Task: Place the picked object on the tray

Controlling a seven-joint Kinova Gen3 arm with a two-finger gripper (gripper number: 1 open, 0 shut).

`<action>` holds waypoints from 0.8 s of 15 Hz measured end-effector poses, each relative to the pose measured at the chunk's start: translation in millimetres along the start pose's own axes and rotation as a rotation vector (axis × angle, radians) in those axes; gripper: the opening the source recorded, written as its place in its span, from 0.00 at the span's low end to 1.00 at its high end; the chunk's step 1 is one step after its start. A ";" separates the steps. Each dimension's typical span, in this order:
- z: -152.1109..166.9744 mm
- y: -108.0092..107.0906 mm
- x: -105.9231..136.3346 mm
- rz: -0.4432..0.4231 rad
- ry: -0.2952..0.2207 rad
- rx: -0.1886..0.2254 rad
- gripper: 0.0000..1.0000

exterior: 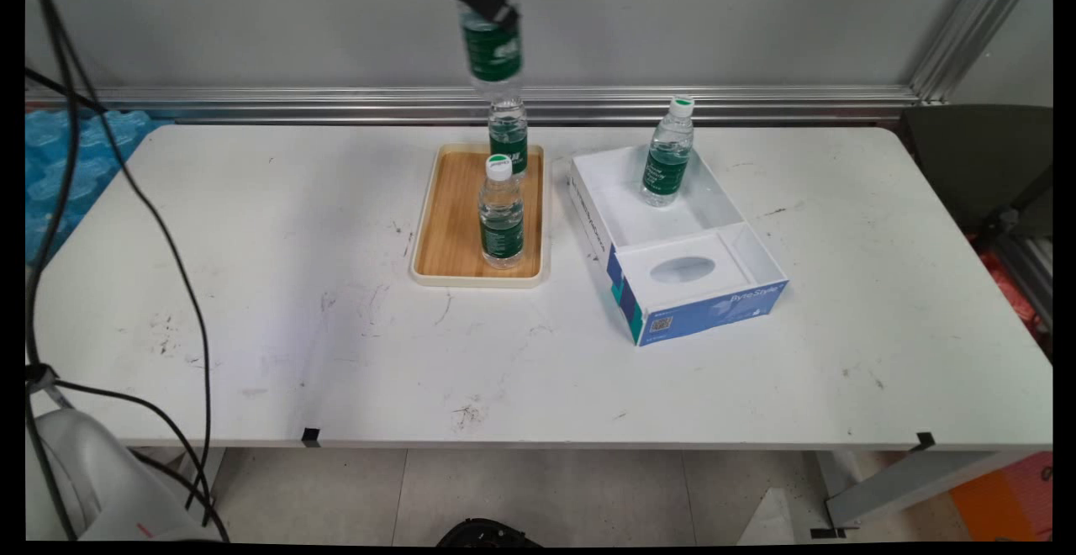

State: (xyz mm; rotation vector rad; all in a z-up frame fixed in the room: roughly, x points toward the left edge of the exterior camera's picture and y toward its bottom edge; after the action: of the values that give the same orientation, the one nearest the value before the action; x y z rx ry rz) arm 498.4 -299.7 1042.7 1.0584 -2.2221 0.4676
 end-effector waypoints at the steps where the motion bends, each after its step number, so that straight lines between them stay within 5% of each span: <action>1: -3.5 -7.9 -7.6 -0.001 -0.005 0.006 0.00; 12: 28.4 -66.7 -83.9 -0.001 -0.047 0.042 0.00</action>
State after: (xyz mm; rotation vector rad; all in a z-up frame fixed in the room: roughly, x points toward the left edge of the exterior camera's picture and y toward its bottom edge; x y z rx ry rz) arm 580.5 -308.9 968.7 1.1025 -2.2615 0.4952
